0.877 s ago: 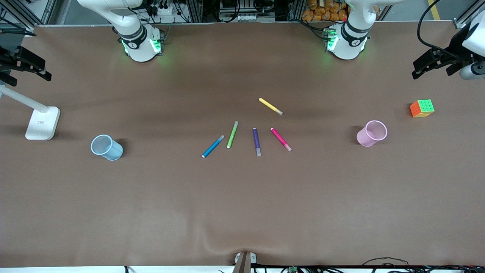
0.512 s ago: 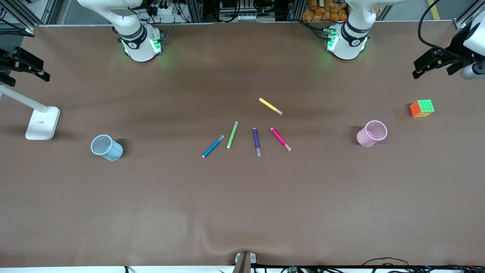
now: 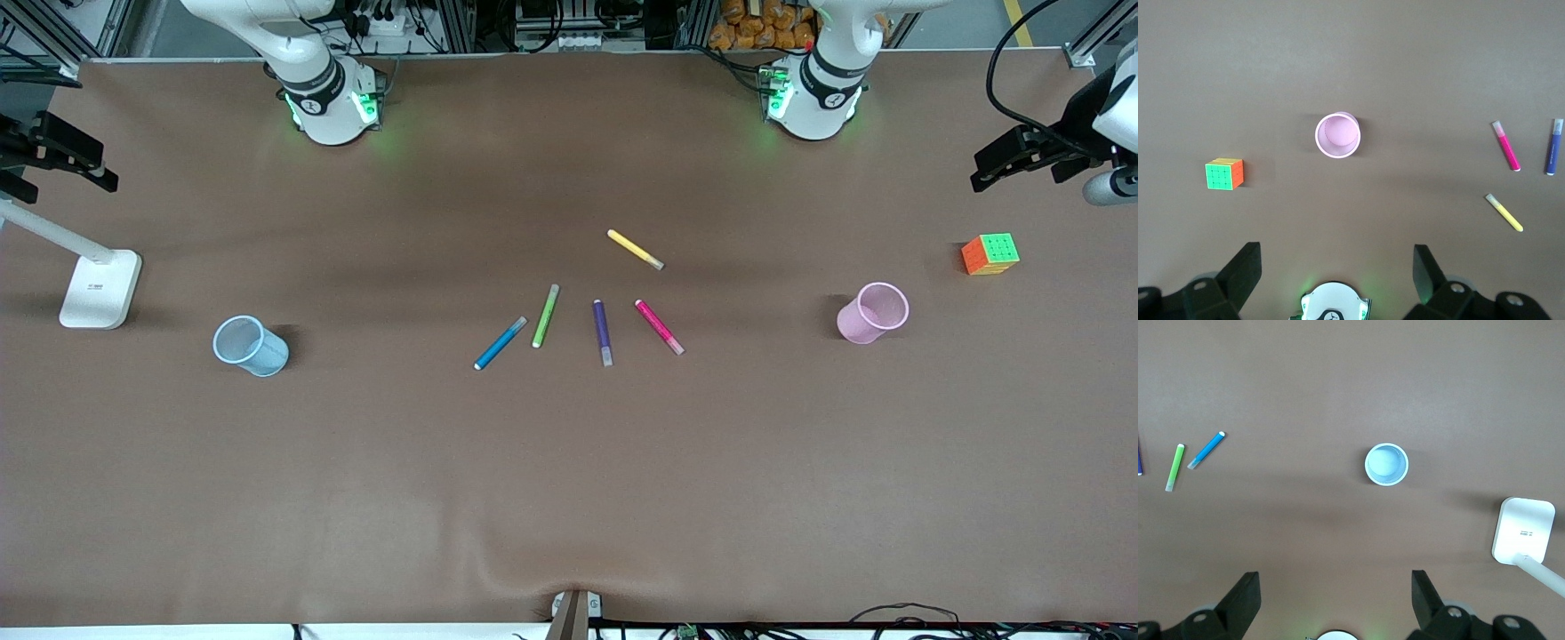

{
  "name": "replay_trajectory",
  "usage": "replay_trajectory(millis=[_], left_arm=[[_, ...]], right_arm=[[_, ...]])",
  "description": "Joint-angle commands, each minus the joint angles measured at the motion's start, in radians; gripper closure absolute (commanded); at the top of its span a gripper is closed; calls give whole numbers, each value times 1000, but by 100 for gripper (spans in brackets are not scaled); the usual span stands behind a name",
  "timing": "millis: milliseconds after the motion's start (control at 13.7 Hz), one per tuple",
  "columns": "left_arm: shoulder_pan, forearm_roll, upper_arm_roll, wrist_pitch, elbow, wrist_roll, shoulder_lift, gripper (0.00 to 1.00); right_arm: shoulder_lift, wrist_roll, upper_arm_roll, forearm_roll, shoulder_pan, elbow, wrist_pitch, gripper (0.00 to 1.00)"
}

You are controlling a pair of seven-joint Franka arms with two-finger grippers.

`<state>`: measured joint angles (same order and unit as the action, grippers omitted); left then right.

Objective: Place pink and blue markers in matching cups

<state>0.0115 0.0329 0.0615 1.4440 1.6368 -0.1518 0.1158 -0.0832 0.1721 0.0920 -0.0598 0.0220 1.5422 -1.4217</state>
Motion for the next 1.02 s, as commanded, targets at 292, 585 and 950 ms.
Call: replay_trajectory(millis=[292, 585, 950], left_arm=[[10, 4, 6, -31, -14, 29, 15, 0], [27, 5, 8, -16, 18, 29, 33, 0], [27, 5, 15, 38, 67, 29, 64, 0]], right_arm=[[2, 1, 11, 15, 13, 15, -8, 0], [11, 0, 46, 15, 12, 15, 20, 0], [13, 1, 51, 15, 19, 13, 20, 0]])
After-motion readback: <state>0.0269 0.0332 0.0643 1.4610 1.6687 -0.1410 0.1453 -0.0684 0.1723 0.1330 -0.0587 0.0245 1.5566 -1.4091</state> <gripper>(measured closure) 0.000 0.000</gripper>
